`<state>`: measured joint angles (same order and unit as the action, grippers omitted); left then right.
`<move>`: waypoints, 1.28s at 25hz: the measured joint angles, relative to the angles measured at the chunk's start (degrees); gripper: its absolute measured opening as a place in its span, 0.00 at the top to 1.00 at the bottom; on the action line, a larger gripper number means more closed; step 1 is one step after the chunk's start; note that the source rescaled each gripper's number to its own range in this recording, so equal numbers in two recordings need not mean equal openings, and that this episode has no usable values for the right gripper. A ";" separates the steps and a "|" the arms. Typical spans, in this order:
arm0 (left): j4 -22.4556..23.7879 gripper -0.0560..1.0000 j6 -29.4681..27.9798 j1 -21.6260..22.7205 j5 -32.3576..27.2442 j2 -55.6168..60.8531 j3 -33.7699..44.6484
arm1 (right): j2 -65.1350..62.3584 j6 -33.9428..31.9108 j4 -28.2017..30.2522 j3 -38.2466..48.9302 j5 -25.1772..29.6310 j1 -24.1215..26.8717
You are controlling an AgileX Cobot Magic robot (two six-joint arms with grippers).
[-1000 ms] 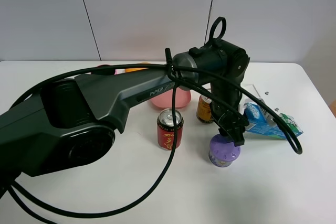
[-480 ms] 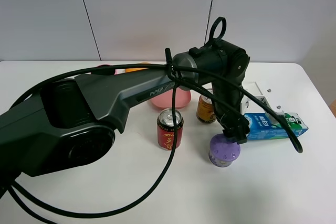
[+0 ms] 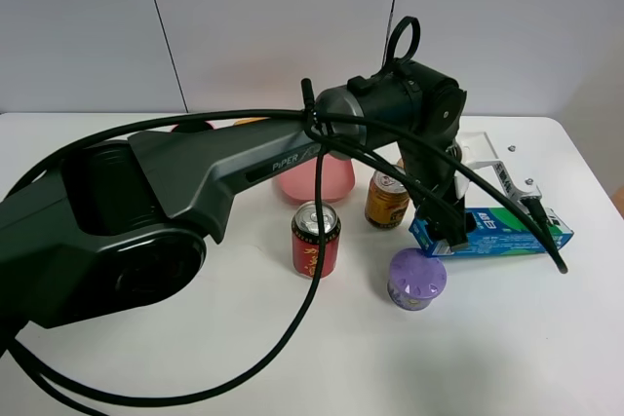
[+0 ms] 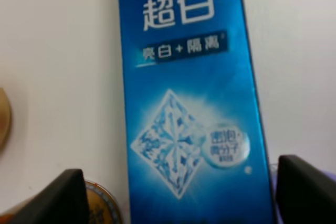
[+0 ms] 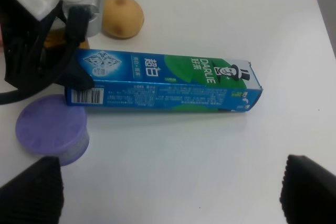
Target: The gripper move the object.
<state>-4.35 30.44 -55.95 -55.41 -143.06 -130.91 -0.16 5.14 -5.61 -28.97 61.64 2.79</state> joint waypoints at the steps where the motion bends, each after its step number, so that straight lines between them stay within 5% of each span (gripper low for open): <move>1: -0.06 0.56 0.00 0.00 0.00 0.00 0.00 | 0.00 0.00 0.00 0.00 0.00 0.00; 13: -1.08 0.56 0.00 -0.06 5.71 -2.15 0.00 | 0.00 0.00 0.00 0.00 0.00 0.00; 21: 2.88 0.56 0.13 -0.06 10.72 -2.22 0.00 | 0.00 0.00 0.00 0.00 0.00 0.00; 27: 4.35 0.56 -1.19 -0.11 10.00 -2.22 0.00 | 0.00 0.00 0.00 0.00 0.00 0.00; 32: 5.79 0.56 -2.19 -1.40 3.17 -0.30 0.00 | 0.00 0.00 0.00 0.00 0.00 0.00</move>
<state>1.44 28.25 -57.35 -52.24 -143.36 -130.91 -0.16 5.14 -5.61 -28.97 61.64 2.79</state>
